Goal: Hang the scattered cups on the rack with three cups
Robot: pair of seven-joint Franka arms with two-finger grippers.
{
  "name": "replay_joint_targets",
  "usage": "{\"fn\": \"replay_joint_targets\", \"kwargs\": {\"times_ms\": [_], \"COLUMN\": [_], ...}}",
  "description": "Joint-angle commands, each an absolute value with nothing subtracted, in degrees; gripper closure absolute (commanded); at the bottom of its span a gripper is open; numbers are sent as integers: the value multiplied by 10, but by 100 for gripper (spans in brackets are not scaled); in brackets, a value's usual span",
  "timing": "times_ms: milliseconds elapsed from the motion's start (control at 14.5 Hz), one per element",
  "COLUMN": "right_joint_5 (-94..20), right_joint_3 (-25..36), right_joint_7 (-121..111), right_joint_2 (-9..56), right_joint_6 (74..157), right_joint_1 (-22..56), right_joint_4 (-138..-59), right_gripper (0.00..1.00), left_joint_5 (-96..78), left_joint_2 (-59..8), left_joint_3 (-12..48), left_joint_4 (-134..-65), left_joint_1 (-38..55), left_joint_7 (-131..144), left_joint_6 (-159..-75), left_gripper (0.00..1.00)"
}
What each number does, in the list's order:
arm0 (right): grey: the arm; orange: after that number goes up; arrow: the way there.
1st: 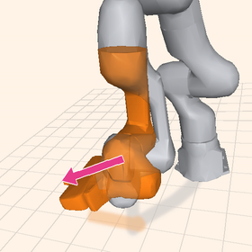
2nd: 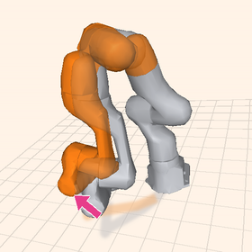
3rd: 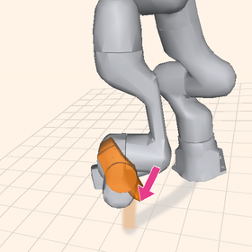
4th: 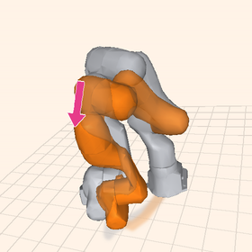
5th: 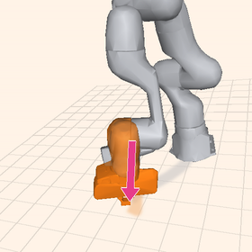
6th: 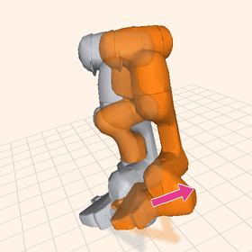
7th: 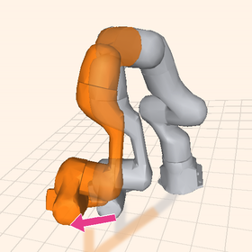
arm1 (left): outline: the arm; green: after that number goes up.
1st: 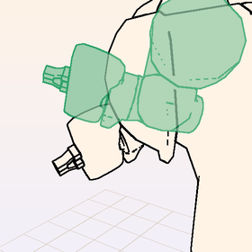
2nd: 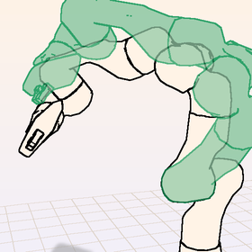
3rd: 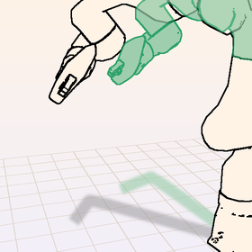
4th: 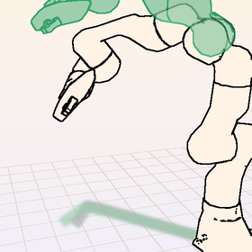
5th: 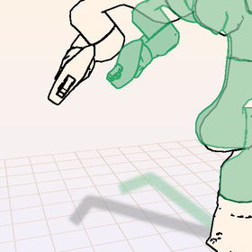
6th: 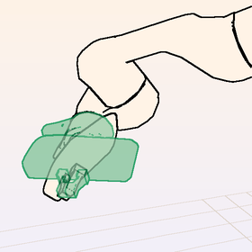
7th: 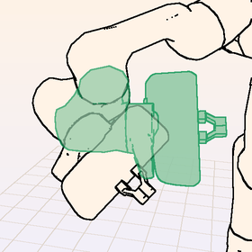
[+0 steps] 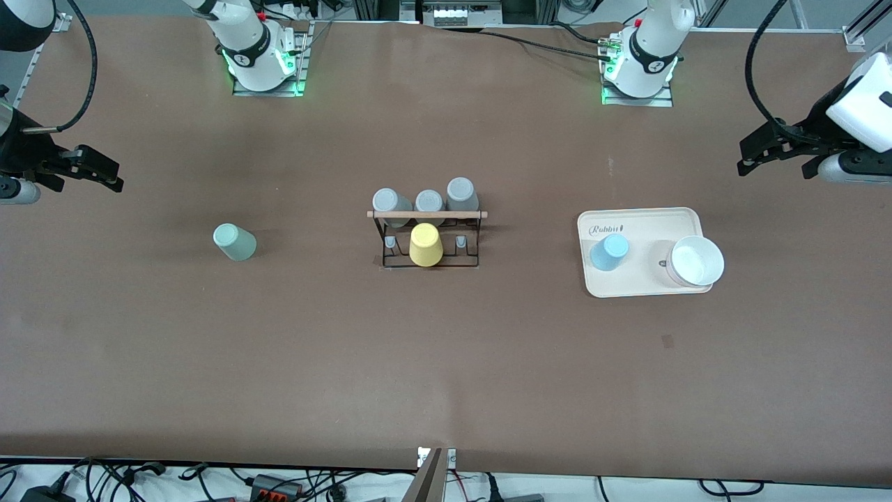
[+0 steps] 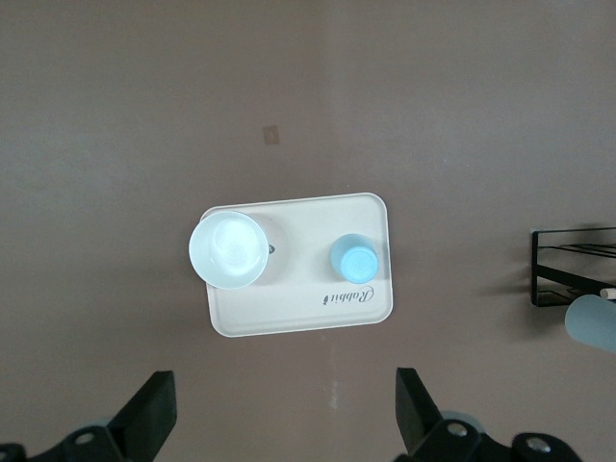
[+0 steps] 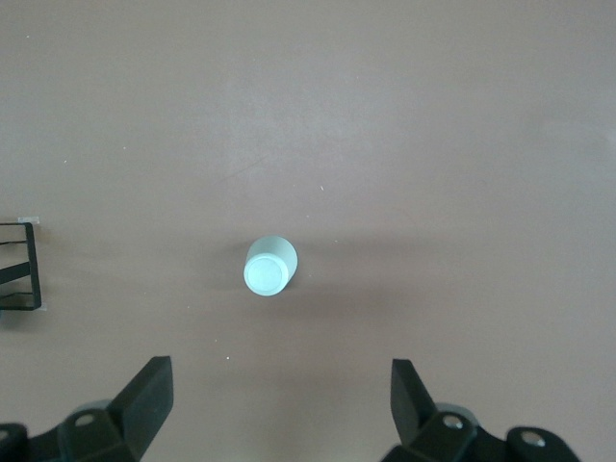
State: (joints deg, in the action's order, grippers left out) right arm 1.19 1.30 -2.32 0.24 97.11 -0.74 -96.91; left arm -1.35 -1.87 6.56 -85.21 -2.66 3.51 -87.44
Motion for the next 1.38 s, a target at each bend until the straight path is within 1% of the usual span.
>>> {"fn": "replay_joint_targets", "kwargs": {"times_ms": [0,690,897,1310], "right_joint_5": [11,11,11,12], "right_joint_3": [10,10,10,8], "right_joint_7": [-21,-17,-17,-17], "right_joint_2": [-18,-14,-12,-4], "right_joint_6": [965,972,970,968], "right_joint_1": [-12,-13,-13,-9], "right_joint_4": [-982,-981,-981,-981], "right_gripper": [0,0,0,0], "left_joint_5": [-14,-14,-21,-21], "left_joint_2": [-12,-11,-19,-61], "left_joint_3": [62,62,62,66], "left_joint_4": [-860,-859,-855,-861], "left_joint_1": [-54,-60,-61,-62], "left_joint_7": [11,-1,4,9], "left_joint_6": [-889,-888,-886,-861], "left_gripper": [0,0,0,0]}}
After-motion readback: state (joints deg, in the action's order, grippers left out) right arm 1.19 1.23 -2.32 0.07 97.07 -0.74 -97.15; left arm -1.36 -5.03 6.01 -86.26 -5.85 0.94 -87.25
